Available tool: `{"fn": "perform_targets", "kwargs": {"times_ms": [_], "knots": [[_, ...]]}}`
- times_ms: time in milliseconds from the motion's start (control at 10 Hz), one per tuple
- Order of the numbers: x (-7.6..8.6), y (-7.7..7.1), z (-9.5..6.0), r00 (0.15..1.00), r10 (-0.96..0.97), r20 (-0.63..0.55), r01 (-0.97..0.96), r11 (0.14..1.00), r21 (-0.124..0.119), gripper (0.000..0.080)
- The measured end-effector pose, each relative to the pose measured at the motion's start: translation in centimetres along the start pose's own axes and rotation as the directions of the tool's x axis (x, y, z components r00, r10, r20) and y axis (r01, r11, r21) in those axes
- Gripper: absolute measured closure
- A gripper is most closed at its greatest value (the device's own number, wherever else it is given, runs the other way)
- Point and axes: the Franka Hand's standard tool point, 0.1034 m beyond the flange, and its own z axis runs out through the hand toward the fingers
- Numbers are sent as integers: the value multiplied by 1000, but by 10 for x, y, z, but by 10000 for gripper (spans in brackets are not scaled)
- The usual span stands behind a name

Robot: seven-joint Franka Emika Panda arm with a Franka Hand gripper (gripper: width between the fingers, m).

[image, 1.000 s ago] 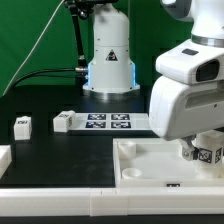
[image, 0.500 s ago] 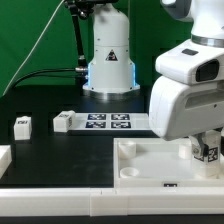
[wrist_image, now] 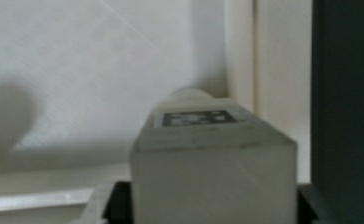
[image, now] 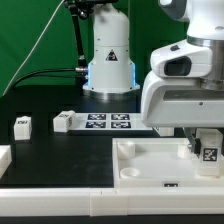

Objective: Assemble one leg

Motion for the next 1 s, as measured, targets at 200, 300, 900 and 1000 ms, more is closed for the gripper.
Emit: {"fn": "perform_targets", "kwargs": {"times_ms": [200,300,900,1000], "knots": [[-2,-2,1,966,259,24,-259,966,-7,509],[-1,0,1,914,405,25,-405,914,-6,509],[-2,-6,-1,796,605,29,-605,796,16,351],[-5,-10,-2,836,549,27,-549,836,18,225]]}}
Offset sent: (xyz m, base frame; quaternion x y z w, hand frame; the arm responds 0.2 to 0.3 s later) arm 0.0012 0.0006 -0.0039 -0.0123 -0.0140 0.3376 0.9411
